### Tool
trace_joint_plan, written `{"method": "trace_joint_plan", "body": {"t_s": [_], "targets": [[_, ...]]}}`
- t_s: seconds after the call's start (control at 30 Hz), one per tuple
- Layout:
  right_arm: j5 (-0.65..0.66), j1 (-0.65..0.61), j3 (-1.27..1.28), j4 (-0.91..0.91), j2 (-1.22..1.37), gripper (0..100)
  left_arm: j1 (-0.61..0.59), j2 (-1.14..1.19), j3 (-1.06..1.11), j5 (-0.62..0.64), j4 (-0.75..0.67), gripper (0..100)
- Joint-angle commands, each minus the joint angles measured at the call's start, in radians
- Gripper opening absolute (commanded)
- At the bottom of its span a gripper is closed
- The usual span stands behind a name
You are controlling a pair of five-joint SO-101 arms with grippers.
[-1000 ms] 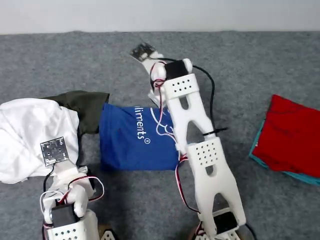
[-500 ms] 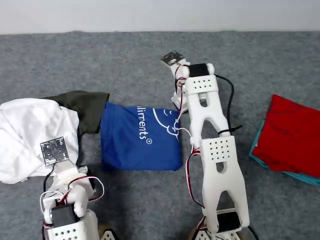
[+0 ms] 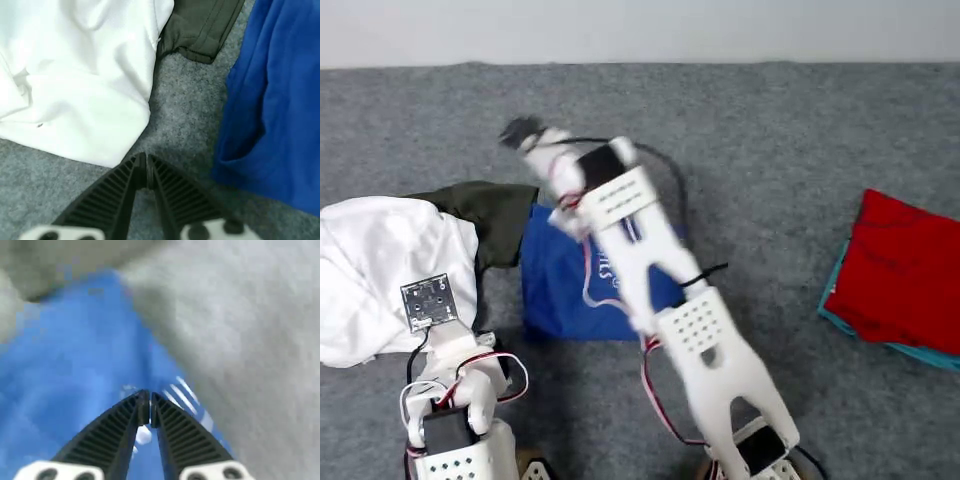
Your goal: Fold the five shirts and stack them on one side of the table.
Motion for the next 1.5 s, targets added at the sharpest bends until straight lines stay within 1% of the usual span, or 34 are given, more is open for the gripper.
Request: {"method": "trace_joint_plan", "body": {"t_s": [0.0, 0.07, 0.17, 0.33, 0.4, 0.5, 0.67, 0.8, 0.9, 1.0, 1.13, 1.27, 1.37, 1.47], "targets": [[0.002, -0.077, -0.043, -0.071, 0.054, 1.1, 0.008, -0.011, -0.008, 0.009, 0.005, 1], [0.003, -0.111, -0.049, -0.097, 0.102, 1.1, 0.008, -0.011, -0.008, 0.009, 0.005, 1], [0.003, -0.117, -0.084, -0.099, 0.119, 1.1, 0.008, -0.011, -0.008, 0.009, 0.005, 1], [0.000, -0.071, -0.244, 0.039, 0.056, 1.1, 0.008, -0.011, -0.008, 0.009, 0.005, 1], [0.000, -0.050, -0.247, 0.082, 0.015, 1.1, 0.008, -0.011, -0.008, 0.009, 0.005, 1], [-0.006, -0.016, -0.207, 0.088, -0.054, 1.1, 0.008, -0.011, -0.008, 0.009, 0.005, 1], [-0.011, -0.033, -0.127, -0.019, -0.070, 1.1, 0.008, -0.011, -0.008, 0.009, 0.005, 1], [-0.006, -0.061, 0.014, -0.145, -0.025, 1.1, 0.008, -0.011, -0.008, 0.009, 0.005, 1], [-0.008, -0.022, 0.097, -0.234, 0.053, 1.1, 0.008, -0.011, -0.008, 0.009, 0.005, 1], [-0.008, 0.016, 0.084, -0.257, 0.113, 1.1, 0.008, -0.011, -0.008, 0.009, 0.005, 1], [-0.009, 0.008, -0.069, -0.156, 0.093, 1.1, 0.008, -0.011, -0.008, 0.009, 0.005, 1], [-0.009, -0.022, -0.249, 0.010, 0.054, 1.1, 0.008, -0.011, -0.008, 0.009, 0.005, 1], [-0.009, -0.047, -0.233, 0.094, 0.013, 1.1, 0.008, -0.011, -0.008, 0.009, 0.005, 1], [-0.009, -0.053, -0.209, 0.093, -0.024, 1.1, 0.008, -0.011, -0.008, 0.009, 0.005, 1]]}}
